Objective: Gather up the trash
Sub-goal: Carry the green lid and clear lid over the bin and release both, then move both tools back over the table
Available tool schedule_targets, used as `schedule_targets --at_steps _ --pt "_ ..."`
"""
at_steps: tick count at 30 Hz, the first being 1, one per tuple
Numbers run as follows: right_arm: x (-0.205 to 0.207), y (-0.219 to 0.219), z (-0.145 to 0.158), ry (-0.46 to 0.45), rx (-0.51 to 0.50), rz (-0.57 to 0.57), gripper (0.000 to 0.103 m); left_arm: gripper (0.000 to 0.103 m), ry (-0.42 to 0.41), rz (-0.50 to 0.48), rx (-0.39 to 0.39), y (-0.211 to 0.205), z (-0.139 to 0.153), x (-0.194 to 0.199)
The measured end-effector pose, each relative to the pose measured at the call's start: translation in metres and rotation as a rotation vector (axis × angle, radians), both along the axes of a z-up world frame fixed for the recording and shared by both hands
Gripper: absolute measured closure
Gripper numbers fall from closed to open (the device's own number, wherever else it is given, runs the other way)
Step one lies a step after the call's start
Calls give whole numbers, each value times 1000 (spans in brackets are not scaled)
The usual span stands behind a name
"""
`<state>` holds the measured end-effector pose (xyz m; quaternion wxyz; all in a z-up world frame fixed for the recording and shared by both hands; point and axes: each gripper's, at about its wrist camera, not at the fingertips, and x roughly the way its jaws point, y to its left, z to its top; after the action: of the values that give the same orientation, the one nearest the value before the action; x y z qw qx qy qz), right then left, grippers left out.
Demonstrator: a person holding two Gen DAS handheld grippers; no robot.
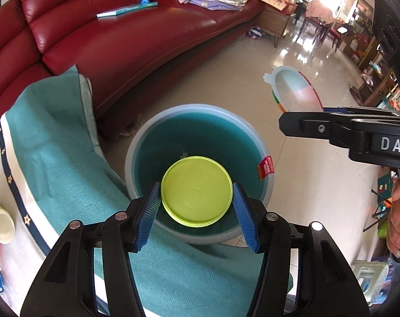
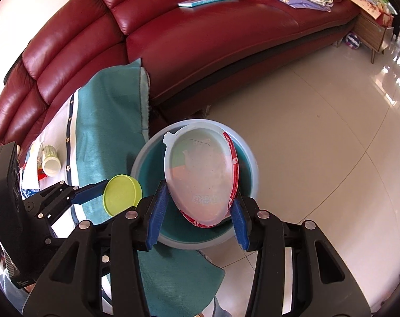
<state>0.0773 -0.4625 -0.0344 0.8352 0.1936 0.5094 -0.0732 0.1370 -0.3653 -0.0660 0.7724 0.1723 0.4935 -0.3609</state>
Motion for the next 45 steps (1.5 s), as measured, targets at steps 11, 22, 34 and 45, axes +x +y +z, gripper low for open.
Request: schedule_targets --at_steps 11,22,34,45 --pt "13 3 -5 24 -18 3 60 26 36 43 42 3 -16 14" --pt "28 32 -12 42 -19 44 59 12 35 76 41 41 -16 12" --pt "36 61 -6 48 -51 72 25 12 41 124 14 81 -7 11" --pt "32 77 -5 105 -60 59 15 12 45 146 -6 106 2 5"
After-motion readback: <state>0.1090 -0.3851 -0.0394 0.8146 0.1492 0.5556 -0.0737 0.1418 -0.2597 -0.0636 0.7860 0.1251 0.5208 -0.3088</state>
